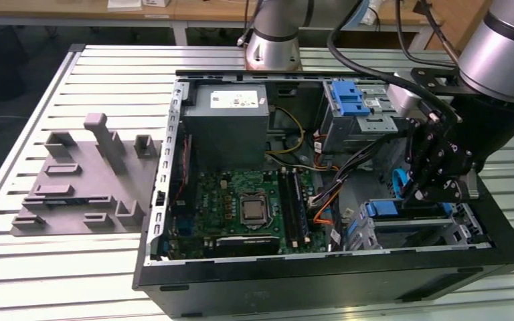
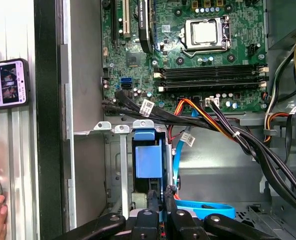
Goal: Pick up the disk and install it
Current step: 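Insert the second disk wire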
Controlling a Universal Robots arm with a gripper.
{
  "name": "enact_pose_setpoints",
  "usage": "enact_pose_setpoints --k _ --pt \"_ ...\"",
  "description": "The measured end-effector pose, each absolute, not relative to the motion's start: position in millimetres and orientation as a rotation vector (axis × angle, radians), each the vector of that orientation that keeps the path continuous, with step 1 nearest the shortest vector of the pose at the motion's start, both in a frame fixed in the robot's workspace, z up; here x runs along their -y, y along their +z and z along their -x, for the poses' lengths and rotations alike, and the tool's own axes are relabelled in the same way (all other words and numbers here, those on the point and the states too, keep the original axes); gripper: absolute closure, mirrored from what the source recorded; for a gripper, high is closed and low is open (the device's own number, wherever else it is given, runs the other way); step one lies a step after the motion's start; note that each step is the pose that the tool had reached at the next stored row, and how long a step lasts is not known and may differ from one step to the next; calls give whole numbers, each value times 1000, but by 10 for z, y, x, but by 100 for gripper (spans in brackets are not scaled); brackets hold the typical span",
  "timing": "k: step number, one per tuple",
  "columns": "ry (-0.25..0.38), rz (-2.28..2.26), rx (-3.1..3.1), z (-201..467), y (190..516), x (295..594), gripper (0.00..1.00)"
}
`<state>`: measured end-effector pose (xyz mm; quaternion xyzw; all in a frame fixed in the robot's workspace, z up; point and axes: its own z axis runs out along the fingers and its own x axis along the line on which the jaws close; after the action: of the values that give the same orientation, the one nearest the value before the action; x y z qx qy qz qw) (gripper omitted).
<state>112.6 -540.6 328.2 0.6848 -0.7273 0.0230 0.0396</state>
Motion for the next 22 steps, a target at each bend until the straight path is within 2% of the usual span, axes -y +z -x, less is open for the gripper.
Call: enact_pose_setpoints --k 4,5,6,7,22 --pt "70 -2099 2229 -1126 3280 5406 83" --pt "70 -2099 2229 -1126 3280 5406 77" --pt "70 -2099 2229 -1126 3282 5406 77" --pt "70 -2099 2229 -1127 3288 5406 71" --pt "70 -2099 2229 -1126 3442 5406 71"
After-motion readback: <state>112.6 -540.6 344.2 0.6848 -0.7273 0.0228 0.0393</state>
